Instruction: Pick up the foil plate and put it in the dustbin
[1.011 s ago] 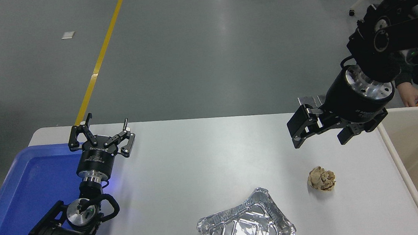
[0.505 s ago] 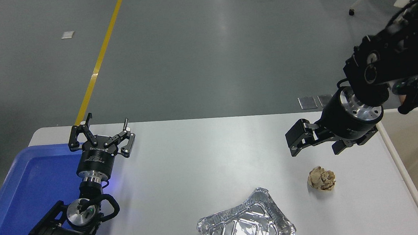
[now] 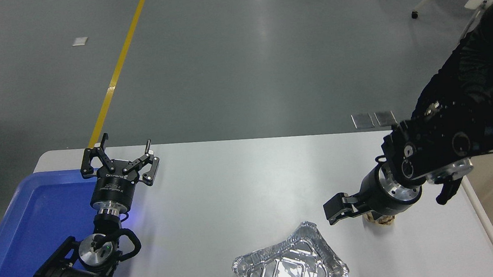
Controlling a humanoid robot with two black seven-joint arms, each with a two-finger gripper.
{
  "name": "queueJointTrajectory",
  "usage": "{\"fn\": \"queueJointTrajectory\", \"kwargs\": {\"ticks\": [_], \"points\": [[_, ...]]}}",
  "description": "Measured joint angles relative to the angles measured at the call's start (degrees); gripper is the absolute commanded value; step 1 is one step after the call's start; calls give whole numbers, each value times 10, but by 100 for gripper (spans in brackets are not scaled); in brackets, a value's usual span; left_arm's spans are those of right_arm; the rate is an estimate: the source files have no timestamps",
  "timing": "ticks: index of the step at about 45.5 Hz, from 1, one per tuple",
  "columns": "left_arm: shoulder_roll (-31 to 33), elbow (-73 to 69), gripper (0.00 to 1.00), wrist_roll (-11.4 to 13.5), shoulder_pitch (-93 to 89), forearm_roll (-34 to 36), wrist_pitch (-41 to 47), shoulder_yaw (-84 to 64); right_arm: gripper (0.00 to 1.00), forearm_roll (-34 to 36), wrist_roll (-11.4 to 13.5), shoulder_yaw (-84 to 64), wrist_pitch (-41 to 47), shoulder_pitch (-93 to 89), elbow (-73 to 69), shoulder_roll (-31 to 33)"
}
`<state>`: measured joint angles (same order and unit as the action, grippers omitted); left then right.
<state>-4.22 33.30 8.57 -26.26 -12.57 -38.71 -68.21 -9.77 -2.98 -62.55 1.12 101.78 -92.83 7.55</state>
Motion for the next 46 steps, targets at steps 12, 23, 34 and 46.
{"fn": "queueJointTrajectory", "kwargs": {"ticks": [12,23,34,46], "points": [[0,0,99,0,0,1,-1,0,100,-29,-6,7,-74,-77,32,-32],[0,0,99,0,0,1,-1,0,100,-42,-9,12,-112,-124,69,-55],[0,0,99,0,0,1,-1,0,100,-70,-9,17,-126,-155,98,-66],[0,0,99,0,0,1,-1,0,99,-87,-9,18,-132,-178,123,-73]]}}
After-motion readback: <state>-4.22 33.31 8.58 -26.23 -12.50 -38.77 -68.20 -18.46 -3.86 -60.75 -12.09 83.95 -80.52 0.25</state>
